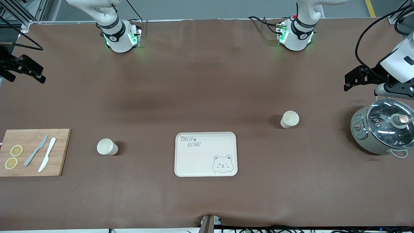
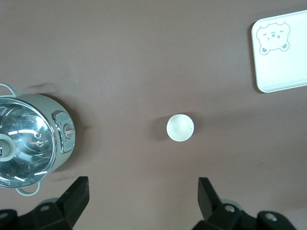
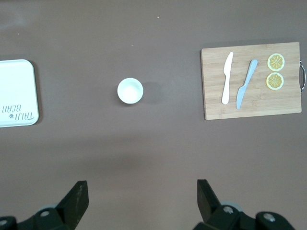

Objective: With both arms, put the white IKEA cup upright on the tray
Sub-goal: 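Move the left gripper down over the white cup beside the pot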

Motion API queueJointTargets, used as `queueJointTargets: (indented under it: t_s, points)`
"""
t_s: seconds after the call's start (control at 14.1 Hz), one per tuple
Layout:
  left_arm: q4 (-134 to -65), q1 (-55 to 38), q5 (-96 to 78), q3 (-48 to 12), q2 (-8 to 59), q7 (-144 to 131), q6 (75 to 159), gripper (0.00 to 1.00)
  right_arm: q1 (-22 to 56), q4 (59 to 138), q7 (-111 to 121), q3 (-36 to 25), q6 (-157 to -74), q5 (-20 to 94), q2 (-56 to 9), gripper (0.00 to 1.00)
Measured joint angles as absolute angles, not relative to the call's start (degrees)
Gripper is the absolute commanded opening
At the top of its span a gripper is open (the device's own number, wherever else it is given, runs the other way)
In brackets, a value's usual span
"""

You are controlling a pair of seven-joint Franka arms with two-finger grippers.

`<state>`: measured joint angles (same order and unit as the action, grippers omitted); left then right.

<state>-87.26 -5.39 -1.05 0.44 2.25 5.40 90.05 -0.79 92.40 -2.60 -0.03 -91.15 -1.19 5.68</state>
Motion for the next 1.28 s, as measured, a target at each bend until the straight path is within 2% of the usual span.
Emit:
queueJointTargets:
  t_s: [0.36, 0.57, 1.0, 1.28]
  points:
    - [-87.9, -5.6, -0.9, -0.3, 2.5, 5.1, 90.0, 1.00, -0.8, 92.3, -2.6, 0.0, -91.2, -1.2, 5.7, 1.00]
    - [-91.5, -5.8, 0.9, -2.2, 4.4, 4.1, 92.7, 1.00, -0.8, 92.2, -2.6, 0.0, -91.2, -1.2, 5.7, 1.00]
    - [-112.8, -5.8, 0.9, -2.7, 7.3, 4.1, 120.3, 1.00, -0.8, 92.2, -2.6, 0.0, -91.2, -1.2, 5.7, 1.00]
    - [-122.1, -5.9, 0.9, -2.9, 6.9, 4.1, 129.4, 1.00, -0.8, 92.2, -2.6, 0.0, -91.2, -1.2, 5.4, 1.00]
